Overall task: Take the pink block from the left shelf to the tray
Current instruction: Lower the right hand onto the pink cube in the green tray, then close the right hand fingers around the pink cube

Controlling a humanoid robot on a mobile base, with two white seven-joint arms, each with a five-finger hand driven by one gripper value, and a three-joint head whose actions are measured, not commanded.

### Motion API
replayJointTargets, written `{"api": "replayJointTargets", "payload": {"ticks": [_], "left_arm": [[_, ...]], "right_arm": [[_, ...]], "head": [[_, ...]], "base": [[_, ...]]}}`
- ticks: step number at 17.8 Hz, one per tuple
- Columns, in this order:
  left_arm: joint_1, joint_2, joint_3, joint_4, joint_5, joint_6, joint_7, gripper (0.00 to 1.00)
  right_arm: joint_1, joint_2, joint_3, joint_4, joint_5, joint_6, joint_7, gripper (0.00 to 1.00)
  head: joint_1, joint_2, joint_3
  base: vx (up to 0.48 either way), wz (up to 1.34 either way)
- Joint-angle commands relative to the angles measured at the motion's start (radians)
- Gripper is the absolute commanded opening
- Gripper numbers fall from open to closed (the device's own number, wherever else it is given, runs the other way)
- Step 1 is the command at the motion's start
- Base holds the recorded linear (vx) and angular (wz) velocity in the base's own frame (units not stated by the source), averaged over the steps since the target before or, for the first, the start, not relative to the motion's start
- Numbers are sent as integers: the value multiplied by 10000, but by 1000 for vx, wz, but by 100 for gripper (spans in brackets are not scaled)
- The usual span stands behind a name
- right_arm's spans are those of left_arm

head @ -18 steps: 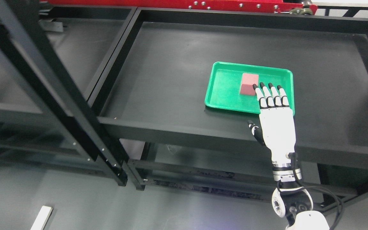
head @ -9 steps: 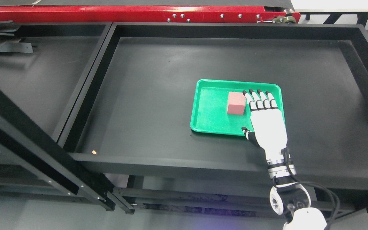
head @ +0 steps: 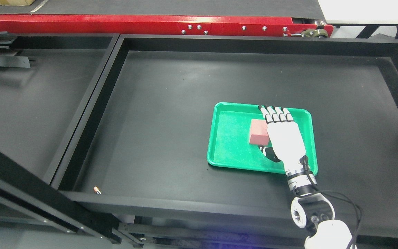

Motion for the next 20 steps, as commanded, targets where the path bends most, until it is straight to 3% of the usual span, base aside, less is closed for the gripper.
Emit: {"api": "replayJointTargets", "payload": {"ticks": [1, 20], "left_arm": [[-307, 175, 0, -175, 0, -4, 4, 100], [-291, 175, 0, -175, 0, -4, 4, 100]], "right_arm": [[-439, -168, -19, 849, -108, 1, 423, 99], [-761, -168, -34, 1861, -108, -398, 1497, 99]], "head": [[0, 0, 0], [0, 0, 0]], "base": [[151, 1], [53, -1]]}}
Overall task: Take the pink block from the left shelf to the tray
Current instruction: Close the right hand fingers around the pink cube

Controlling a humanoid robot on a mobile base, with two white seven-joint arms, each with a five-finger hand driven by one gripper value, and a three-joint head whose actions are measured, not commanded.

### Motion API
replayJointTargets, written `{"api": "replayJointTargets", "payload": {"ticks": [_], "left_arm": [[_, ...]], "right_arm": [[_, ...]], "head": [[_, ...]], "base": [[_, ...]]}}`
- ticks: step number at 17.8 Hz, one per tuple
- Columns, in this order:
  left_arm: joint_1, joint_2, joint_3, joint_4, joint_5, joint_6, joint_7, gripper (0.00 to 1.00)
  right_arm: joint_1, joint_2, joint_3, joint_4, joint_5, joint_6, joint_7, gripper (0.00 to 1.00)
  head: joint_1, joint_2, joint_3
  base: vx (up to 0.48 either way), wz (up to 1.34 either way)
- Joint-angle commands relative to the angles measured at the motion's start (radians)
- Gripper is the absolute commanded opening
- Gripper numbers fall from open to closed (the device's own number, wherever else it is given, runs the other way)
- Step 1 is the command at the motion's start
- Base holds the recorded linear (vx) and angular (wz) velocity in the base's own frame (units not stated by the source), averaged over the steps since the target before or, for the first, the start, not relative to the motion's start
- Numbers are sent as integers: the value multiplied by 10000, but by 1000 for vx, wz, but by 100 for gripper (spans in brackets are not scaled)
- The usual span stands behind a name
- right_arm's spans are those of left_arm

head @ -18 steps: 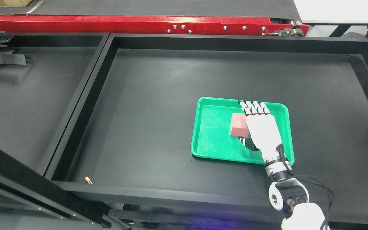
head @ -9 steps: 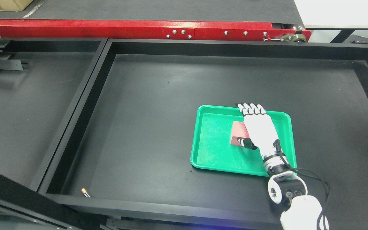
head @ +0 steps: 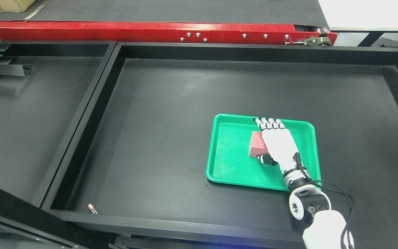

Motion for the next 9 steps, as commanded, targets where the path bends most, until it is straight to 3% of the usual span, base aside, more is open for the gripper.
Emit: {"api": "replayJointTargets", "payload": {"ticks": [1, 7, 9], "left_arm": [[-307, 174, 0, -175, 0, -5, 5, 100], [-292, 174, 0, -175, 0, -5, 5, 100], [-292, 174, 0, -175, 0, -5, 5, 100]], "right_arm": [[-30, -174, 0, 581, 15, -159, 114, 99], [-60, -174, -31, 735, 61, -281, 498, 98], [-45, -174, -46, 750, 91, -266, 498, 90]], "head": [[0, 0, 0], [0, 0, 0], [0, 0, 0]], "base": [[0, 0], [0, 0], [0, 0]]}}
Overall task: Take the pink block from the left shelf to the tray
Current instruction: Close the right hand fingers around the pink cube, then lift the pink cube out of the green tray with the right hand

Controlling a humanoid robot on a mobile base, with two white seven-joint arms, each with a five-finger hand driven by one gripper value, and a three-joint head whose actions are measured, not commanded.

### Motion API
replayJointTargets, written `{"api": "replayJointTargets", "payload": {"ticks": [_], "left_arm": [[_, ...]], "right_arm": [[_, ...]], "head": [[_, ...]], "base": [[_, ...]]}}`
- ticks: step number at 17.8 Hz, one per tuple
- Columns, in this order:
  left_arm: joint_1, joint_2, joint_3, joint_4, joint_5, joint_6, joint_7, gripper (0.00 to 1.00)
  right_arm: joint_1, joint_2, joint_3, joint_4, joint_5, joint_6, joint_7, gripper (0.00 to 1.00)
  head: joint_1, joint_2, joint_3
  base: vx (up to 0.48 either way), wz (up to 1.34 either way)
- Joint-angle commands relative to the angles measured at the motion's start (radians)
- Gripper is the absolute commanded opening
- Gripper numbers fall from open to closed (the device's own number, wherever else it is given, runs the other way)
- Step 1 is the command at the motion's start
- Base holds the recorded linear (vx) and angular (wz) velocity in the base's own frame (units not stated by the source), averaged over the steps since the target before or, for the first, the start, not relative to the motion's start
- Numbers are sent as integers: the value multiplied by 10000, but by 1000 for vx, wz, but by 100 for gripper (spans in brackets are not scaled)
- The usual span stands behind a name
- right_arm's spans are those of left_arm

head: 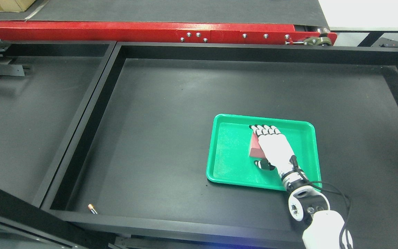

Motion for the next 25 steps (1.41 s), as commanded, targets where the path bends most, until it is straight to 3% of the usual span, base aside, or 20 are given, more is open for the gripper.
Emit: {"api": "replayJointTargets", "payload": {"ticks": [1, 6, 9, 11, 15, 21, 25], "left_arm": [[-307, 174, 0, -175, 0, -4, 4, 100], [-292, 174, 0, -175, 0, -4, 4, 100], [-292, 174, 0, -175, 0, -4, 4, 100], [-292, 174, 0, -175, 0, -4, 4, 100], [-292, 174, 0, -175, 0, -4, 4, 100], [-292, 174, 0, -175, 0, -4, 4, 100], [-292, 174, 0, -175, 0, -4, 4, 100]], "right_arm": [[1, -175, -52, 352, 74, -12, 19, 83], [16, -175, -282, 336, 104, -103, -43, 46], [16, -175, -481, 321, 105, -379, -150, 15], [16, -175, -634, 291, 104, -548, -501, 3], [31, -367, -865, -91, -2, -595, -1818, 2], [857, -628, -1095, -1701, -385, -595, -6035, 2], [1488, -690, -1187, -2454, -815, -610, -7235, 2]], "head": [[0, 0, 0], [0, 0, 0], [0, 0, 0], [0, 0, 0], [0, 0, 0], [0, 0, 0], [0, 0, 0]], "base": [[0, 0], [0, 0], [0, 0], [0, 0], [0, 0], [2, -4], [-13, 19]]}}
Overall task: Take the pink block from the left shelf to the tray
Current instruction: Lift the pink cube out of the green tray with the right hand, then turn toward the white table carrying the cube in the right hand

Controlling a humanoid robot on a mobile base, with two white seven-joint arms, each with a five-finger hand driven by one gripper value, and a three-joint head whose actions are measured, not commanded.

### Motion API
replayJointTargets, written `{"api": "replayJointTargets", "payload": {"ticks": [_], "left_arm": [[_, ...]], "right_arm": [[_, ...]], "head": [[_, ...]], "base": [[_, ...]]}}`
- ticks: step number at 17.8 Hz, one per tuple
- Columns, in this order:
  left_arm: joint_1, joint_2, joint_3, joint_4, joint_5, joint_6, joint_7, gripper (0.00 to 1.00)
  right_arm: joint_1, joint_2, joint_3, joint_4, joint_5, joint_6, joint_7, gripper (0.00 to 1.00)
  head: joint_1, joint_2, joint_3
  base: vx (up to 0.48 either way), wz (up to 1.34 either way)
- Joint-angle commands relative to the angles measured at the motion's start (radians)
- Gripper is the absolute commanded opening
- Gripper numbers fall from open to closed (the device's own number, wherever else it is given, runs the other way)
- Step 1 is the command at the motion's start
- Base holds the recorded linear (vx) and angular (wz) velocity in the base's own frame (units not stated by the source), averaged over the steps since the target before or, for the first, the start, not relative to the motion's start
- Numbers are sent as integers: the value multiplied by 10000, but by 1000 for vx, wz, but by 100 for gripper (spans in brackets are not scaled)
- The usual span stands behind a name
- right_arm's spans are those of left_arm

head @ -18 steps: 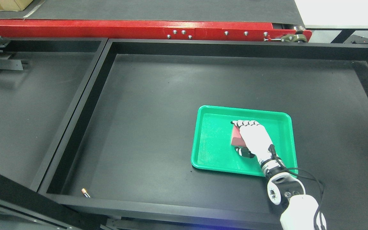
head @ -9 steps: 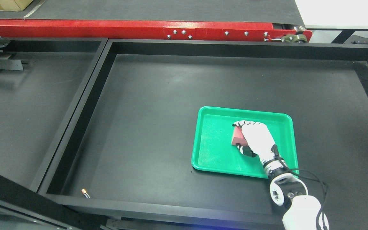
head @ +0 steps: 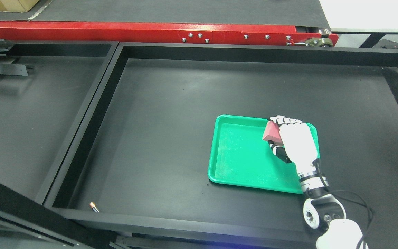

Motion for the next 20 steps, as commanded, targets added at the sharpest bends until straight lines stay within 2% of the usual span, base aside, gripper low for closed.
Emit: {"api": "replayJointTargets", "payload": {"ticks": [1, 13, 20], "left_arm": [[-291, 175, 0, -174, 0, -5, 5, 100], [-306, 175, 0, -174, 0, -5, 5, 100], [-291, 175, 0, -174, 0, -5, 5, 100]], "right_arm": [[762, -324, -417, -1593, -566, -46, -3910, 2], [1176, -324, -540, -1593, -736, -368, -4020, 2], [1376, -308, -555, -1593, -843, -369, -4020, 2]], "head": [[0, 0, 0], [0, 0, 0], [0, 0, 0]], "base": [[-46, 70], [-92, 225], [-147, 615]]}}
